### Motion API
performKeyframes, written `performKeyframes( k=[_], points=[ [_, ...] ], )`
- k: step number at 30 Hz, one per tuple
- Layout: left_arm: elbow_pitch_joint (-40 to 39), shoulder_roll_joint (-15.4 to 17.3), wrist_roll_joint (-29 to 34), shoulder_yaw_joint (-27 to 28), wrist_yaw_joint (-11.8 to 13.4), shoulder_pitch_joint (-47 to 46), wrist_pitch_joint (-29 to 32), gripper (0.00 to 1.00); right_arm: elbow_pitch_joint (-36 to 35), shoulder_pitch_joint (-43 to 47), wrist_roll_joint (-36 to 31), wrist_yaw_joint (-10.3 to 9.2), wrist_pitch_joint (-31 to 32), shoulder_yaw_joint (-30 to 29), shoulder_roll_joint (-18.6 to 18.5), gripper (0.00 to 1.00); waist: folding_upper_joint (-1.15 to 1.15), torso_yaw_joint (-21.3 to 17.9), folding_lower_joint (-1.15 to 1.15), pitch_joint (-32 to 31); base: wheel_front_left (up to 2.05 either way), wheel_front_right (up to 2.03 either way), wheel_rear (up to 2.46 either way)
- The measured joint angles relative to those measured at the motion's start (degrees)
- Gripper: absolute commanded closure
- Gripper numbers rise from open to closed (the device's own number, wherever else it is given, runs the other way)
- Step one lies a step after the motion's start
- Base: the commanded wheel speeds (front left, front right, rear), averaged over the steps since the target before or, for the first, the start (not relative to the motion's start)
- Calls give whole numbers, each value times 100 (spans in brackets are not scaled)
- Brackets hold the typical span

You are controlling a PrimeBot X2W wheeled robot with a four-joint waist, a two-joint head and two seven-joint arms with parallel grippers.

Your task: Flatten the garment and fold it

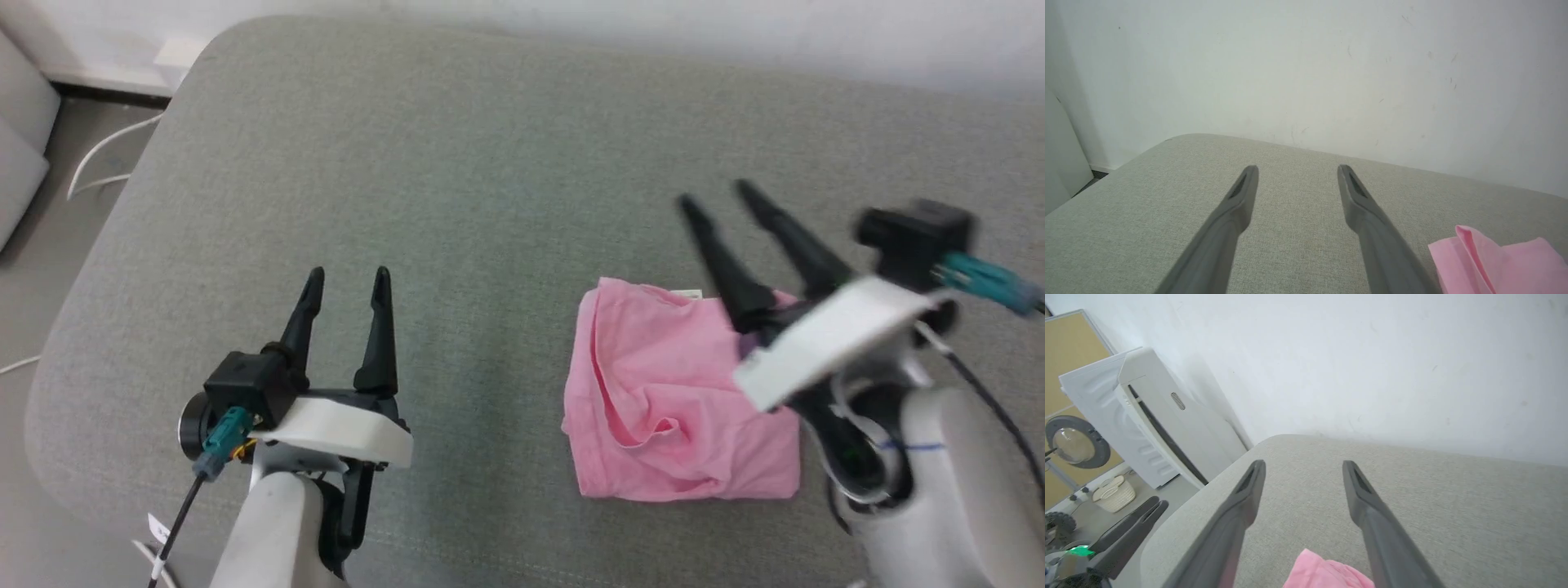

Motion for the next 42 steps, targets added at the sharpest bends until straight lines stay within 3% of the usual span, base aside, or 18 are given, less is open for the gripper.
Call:
performKeyframes(
  k=[6,12,18,27,28,30,34,42],
  points=[
    [-29,0,30,80,-7,66,0,0,11,853,-305,0,-1059,-992,-12,0,0,-165,-1,-144,0,0,0],
    [-34,0,52,103,-16,69,0,0,581,1497,-375,0,-1238,-1254,-22,0,0,-233,-1,-220,0,0,0],
    [-33,0,51,89,-54,76,0,0,1263,1561,-152,0,-1047,-1136,-21,0,0,-186,-1,-195,0,0,0],
    [-27,0,48,40,-57,82,0,0,2240,1261,-110,0,102,-996,-20,0,0,-24,0,-155,0,0,0],
    [-27,-1,48,32,-57,82,0,0,2270,1213,-109,0,197,-990,-21,41,0,-9,0,-153,0,0,0],
    [-27,-1,48,26,-57,83,0,0,2281,1128,-110,0,357,-933,-27,100,0,14,0,-150,0,0,0],
    [-30,0,48,49,-57,87,0,0,2191,1050,-338,0,544,-826,-23,100,0,-4,0,-146,0,0,0],
    [-130,-2,67,255,-51,142,0,0,1600,549,-1407,0,985,-361,-21,100,0,-327,0,-87,0,0,0]
  ],
)
